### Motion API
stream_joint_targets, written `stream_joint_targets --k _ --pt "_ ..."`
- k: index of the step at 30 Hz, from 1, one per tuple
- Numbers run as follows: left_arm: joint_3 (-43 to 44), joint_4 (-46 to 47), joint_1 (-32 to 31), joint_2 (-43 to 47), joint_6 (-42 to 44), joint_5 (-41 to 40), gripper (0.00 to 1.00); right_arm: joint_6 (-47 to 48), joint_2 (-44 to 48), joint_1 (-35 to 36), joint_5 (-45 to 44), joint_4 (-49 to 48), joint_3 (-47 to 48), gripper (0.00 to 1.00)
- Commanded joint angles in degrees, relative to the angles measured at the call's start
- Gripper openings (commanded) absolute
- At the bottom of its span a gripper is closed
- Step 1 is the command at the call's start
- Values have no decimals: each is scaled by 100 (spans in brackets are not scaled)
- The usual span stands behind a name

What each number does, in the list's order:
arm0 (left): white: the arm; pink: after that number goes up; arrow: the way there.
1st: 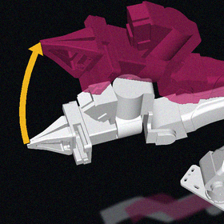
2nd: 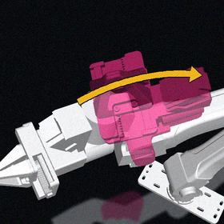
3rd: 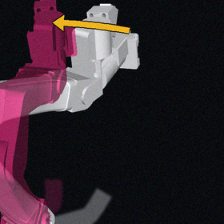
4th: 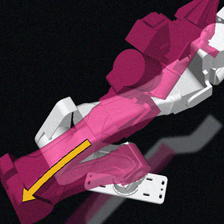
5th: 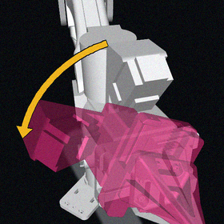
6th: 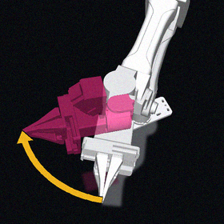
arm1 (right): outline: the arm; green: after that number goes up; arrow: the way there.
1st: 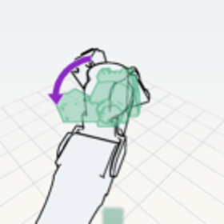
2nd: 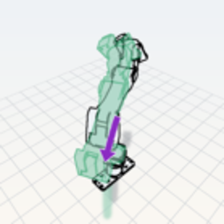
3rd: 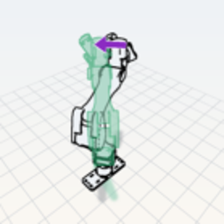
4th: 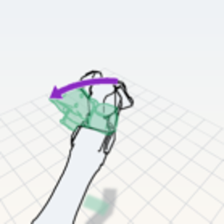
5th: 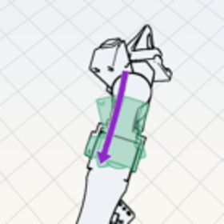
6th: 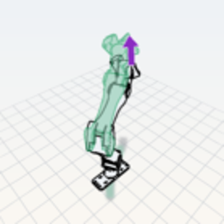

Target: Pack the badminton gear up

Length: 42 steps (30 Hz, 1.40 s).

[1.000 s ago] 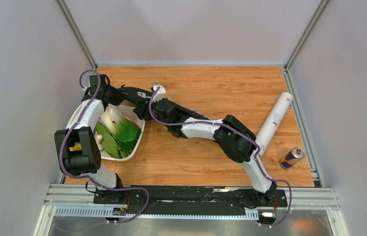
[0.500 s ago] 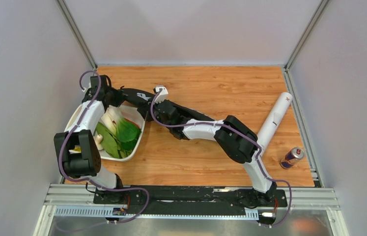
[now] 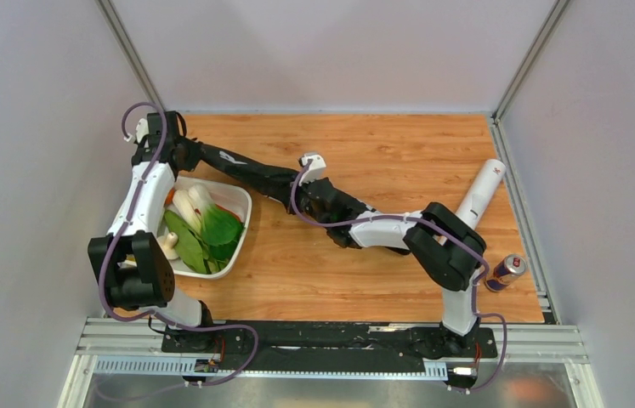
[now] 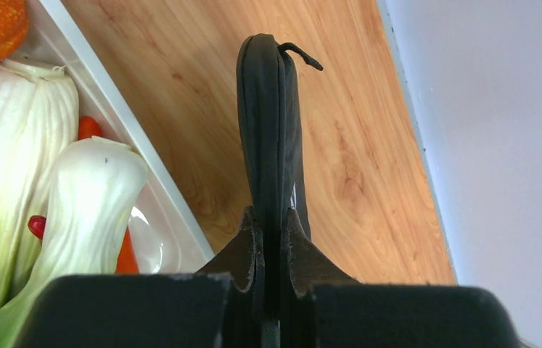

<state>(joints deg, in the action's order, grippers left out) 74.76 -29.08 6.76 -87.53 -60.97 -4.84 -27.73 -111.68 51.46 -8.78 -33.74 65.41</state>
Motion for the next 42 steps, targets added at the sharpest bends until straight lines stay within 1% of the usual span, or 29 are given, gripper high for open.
stream_joint_targets --k 1,4,8,10,12,15,19,21,24,30,33,37,42 --pt "378 185 76 383 644 -761 0 522 735 -165 -467 229 -595 0" --pt "645 72 80 398 779 -999 0 798 1117 -206 -763 536 -1048 0" --pt "888 -13 79 468 862 -1293 0 662 1625 -445 -1035 1007 -1691 0" --pt "972 -37 79 508 875 -1416 0 388 1828 -565 -1426 1452 -1924 0" --pt "1007 -75 79 536 872 -1490 0 -53 2017 -766 -1499 1881 -2195 0" --pt "1042 -120 79 527 864 -1528 0 -410 2315 -994 -1825 2243 -2626 0" --pt "1164 -269 75 446 911 -1729 0 -732 2706 -1321 -1911 2500 -3112 0" --pt "1233 -305 79 414 952 -1794 0 -886 2855 -1482 -2093 2644 -3332 0" --pt "1375 -434 80 323 970 -1823 0 -1029 2886 -1863 -2050 2679 -3567 0" --pt "1622 -652 79 214 1027 -1899 0 -1162 2530 -2191 -2101 2699 -3550 0" --pt "1794 -789 79 159 1125 -2024 0 -1221 2468 -2280 -2147 2697 -3574 0" --pt "1820 -781 78 142 1209 -2130 0 -1111 2441 -2307 -2197 2714 -3476 0" --pt "1372 -245 79 222 1258 -1498 0 -669 2705 -2290 -1692 2774 -3251 0"
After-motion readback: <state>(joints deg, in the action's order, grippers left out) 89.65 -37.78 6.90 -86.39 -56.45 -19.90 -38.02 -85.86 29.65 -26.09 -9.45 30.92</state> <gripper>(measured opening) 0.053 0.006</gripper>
